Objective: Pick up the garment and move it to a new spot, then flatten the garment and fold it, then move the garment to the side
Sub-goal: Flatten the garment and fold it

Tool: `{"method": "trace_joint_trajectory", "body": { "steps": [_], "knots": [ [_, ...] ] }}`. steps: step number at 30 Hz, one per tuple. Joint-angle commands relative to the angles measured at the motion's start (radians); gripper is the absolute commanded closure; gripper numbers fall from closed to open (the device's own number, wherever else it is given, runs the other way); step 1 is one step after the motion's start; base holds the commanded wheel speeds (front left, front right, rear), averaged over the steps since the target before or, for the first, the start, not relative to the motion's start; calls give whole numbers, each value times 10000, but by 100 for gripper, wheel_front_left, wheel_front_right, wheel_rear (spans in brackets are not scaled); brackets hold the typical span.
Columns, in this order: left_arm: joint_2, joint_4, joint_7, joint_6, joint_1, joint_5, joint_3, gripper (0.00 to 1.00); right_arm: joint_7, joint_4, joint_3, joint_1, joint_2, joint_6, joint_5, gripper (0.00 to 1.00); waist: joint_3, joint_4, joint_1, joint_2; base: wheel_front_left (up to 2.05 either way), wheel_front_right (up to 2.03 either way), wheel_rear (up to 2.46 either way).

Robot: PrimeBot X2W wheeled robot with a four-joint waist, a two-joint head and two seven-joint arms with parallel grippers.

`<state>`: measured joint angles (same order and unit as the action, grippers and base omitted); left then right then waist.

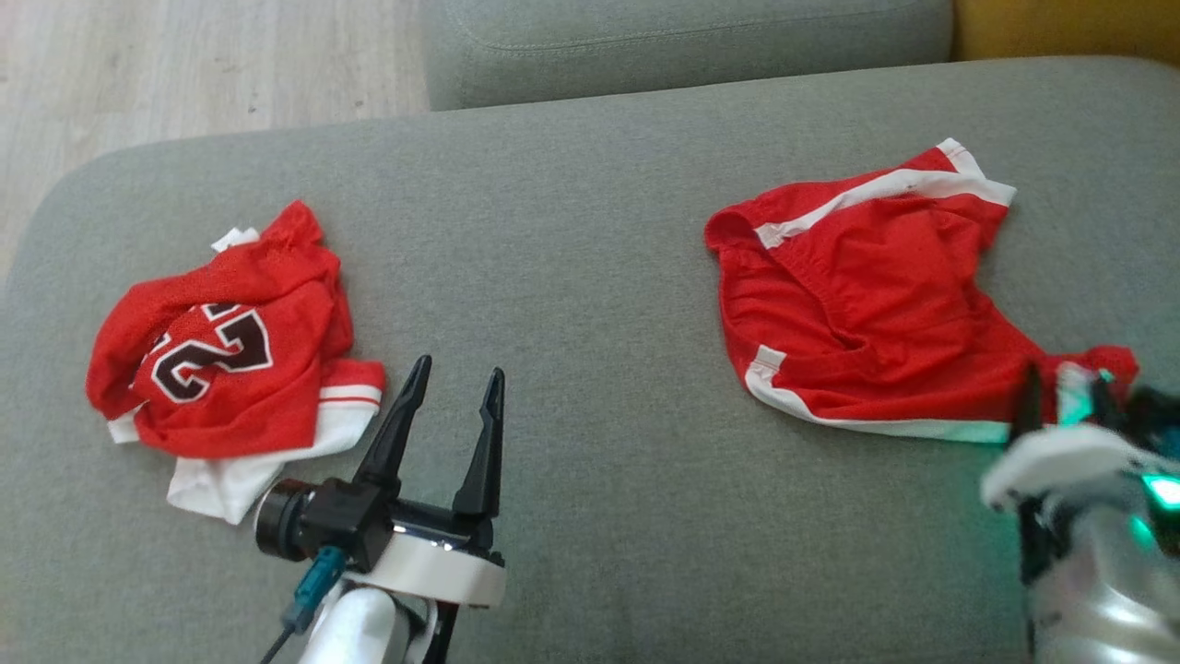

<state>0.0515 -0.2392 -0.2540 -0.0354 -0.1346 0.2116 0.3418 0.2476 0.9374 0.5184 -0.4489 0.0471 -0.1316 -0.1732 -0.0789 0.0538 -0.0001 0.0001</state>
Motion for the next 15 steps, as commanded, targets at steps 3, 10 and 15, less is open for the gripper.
{"method": "trace_joint_trajectory", "body": {
  "steps": [3,10,15],
  "knots": [
    [-12,335,-78,-5,-124,28,-192,0,135,-973,-1970,-376,32,9,1308,0,13,-145,1,-1,0,0,0],
    [-12,303,-78,11,-88,49,-77,0,-127,-1945,-4909,722,32,9,3009,0,28,-440,1,-1,0,0,0],
    [-12,263,-78,25,-92,51,-37,0,-830,-1923,-4836,734,32,9,2862,0,-21,-672,1,-1,0,0,0]
  ]
}}
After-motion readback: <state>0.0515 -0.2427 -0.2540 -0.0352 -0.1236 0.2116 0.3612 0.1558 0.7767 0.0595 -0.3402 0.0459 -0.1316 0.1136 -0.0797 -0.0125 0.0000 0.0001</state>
